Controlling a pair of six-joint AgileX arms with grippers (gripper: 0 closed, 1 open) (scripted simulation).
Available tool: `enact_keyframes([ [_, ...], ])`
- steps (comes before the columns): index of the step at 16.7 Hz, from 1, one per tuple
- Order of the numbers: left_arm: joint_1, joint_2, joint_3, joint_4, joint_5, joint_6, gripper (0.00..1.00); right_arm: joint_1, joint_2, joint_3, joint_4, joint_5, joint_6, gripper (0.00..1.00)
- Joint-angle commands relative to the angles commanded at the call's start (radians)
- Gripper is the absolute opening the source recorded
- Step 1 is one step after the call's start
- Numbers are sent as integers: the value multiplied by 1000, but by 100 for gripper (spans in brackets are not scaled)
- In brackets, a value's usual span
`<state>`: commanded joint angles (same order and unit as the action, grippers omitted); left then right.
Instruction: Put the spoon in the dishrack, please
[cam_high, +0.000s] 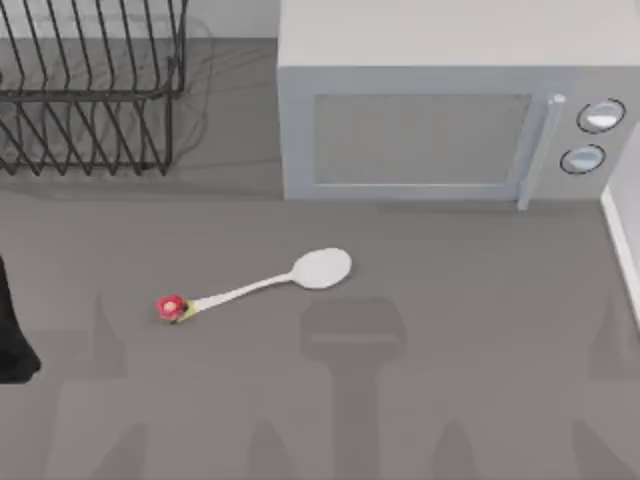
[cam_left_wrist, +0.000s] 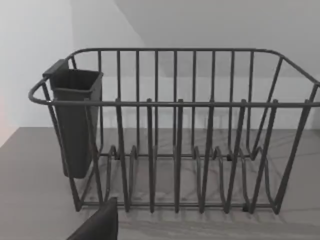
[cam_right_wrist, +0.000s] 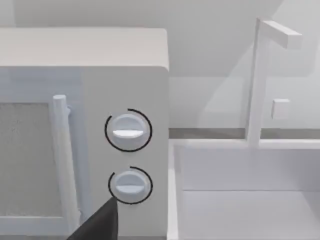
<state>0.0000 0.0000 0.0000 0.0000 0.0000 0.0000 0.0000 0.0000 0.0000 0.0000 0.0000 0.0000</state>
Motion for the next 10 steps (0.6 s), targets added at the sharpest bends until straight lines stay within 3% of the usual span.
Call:
enact_keyframes([
  [5, -23, 62, 61, -44, 3, 30, 100, 0, 0, 0, 0, 0, 0, 100],
  [10, -109, 376, 346, -236, 6, 159, 100, 0, 0, 0, 0, 0, 0, 100],
])
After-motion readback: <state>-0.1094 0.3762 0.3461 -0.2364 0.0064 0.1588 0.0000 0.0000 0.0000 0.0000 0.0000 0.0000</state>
